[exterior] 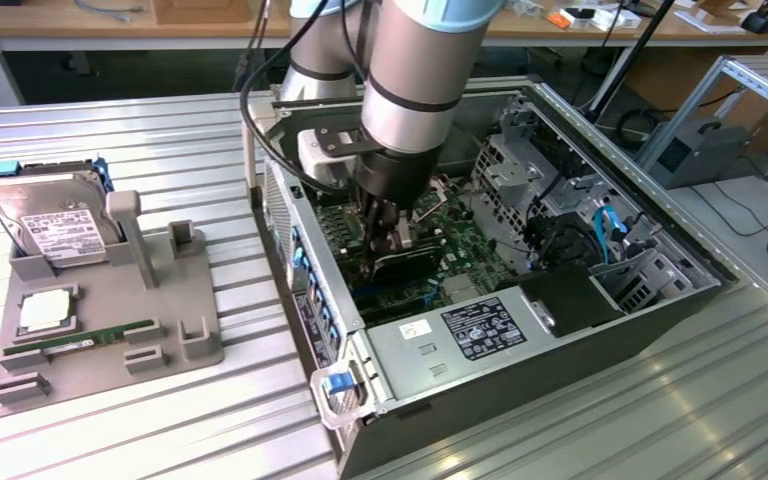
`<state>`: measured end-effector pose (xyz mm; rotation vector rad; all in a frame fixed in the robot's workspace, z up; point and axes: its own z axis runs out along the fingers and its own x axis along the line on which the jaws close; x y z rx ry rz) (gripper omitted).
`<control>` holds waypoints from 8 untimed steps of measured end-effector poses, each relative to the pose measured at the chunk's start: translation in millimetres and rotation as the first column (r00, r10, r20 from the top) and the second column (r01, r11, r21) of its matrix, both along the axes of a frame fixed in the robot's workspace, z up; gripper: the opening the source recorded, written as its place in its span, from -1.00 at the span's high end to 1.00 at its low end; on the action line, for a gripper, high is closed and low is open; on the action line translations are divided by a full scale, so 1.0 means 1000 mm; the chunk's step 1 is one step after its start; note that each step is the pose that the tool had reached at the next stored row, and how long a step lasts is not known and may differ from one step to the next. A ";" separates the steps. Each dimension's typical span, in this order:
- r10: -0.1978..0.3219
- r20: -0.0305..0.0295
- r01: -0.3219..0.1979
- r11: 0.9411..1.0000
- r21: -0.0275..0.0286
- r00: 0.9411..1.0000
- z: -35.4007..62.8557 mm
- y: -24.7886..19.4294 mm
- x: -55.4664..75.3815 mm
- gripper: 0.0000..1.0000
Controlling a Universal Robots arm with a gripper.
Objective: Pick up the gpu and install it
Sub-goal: 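Press down on the gpu until it lock into place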
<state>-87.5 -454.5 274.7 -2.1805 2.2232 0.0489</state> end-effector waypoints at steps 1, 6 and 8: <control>0.000 0.000 0.000 1.000 0.000 1.000 -0.0001 -0.0006 -0.001 0.79; 0.003 0.000 -0.003 1.000 0.000 1.000 -0.0010 -0.0037 -0.003 0.79; 0.003 0.000 -0.003 1.000 0.000 1.000 -0.0038 -0.0036 -0.003 0.79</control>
